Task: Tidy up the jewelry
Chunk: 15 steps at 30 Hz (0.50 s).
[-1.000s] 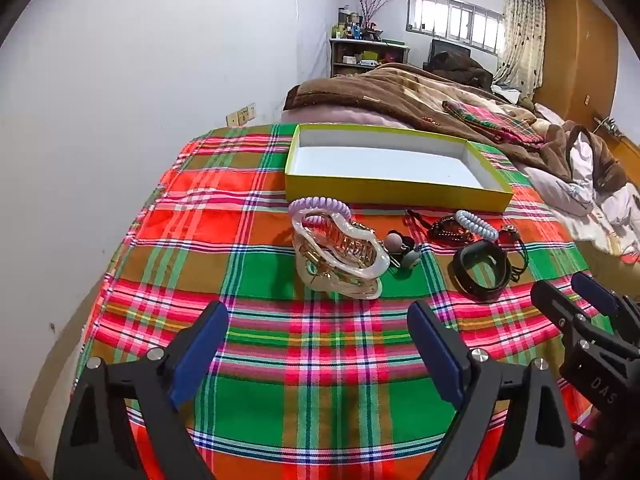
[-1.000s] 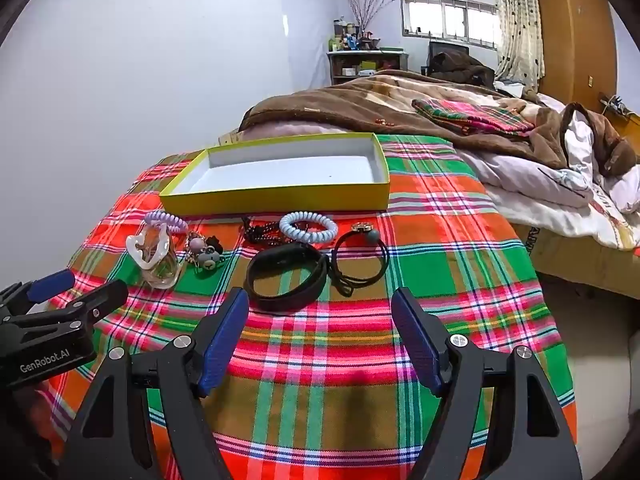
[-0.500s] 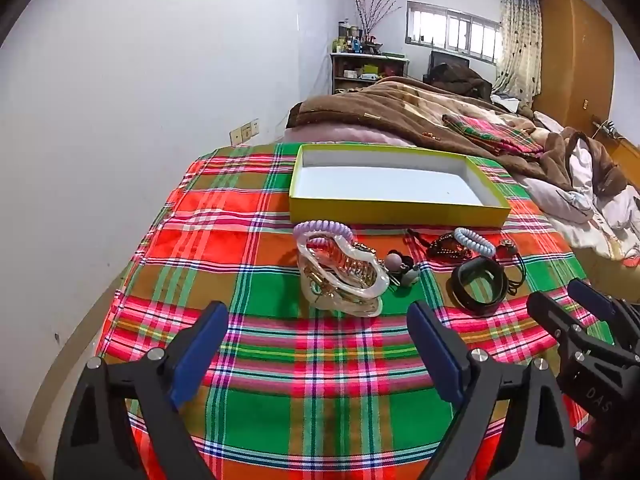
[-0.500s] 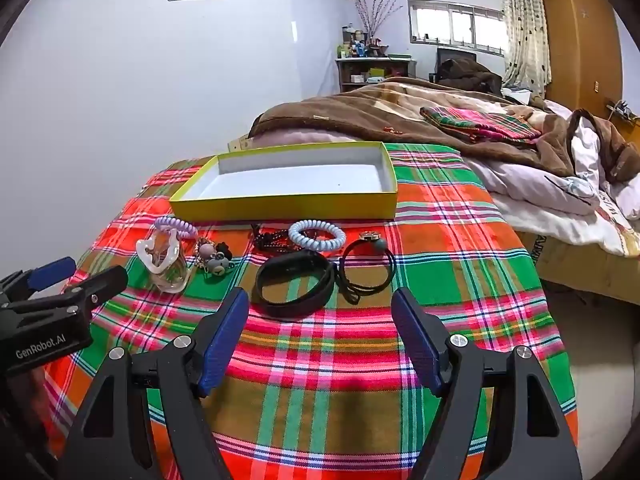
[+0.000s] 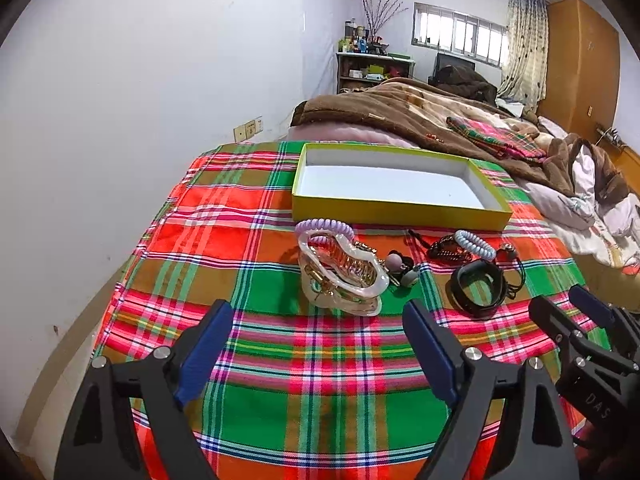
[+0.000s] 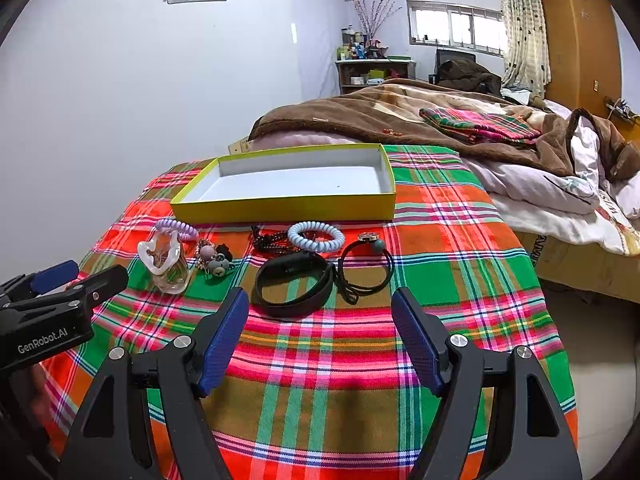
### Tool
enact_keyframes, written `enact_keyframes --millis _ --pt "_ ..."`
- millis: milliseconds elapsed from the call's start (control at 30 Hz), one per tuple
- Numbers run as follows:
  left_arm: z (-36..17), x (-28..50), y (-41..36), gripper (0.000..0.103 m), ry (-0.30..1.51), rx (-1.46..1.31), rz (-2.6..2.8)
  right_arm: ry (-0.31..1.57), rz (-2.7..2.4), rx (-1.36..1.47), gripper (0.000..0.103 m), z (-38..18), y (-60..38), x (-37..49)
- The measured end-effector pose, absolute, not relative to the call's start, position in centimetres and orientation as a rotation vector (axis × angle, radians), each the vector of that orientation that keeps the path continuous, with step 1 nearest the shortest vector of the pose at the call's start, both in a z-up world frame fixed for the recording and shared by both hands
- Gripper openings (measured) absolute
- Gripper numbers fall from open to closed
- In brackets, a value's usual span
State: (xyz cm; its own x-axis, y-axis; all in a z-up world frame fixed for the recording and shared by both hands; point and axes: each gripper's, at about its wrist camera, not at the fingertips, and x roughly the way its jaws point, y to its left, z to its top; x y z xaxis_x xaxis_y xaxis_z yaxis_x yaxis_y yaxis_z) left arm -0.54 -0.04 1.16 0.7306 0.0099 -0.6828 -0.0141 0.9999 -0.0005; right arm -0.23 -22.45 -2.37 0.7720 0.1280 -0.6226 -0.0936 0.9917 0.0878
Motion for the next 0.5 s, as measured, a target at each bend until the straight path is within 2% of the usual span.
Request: enact_keyframes --millis 500 --pt "0.94 -0.73 0.33 0.088 0.774 -0.019 0.009 0.684 0.119 0.053 0.074 -2.46 -22.33 -0.41"
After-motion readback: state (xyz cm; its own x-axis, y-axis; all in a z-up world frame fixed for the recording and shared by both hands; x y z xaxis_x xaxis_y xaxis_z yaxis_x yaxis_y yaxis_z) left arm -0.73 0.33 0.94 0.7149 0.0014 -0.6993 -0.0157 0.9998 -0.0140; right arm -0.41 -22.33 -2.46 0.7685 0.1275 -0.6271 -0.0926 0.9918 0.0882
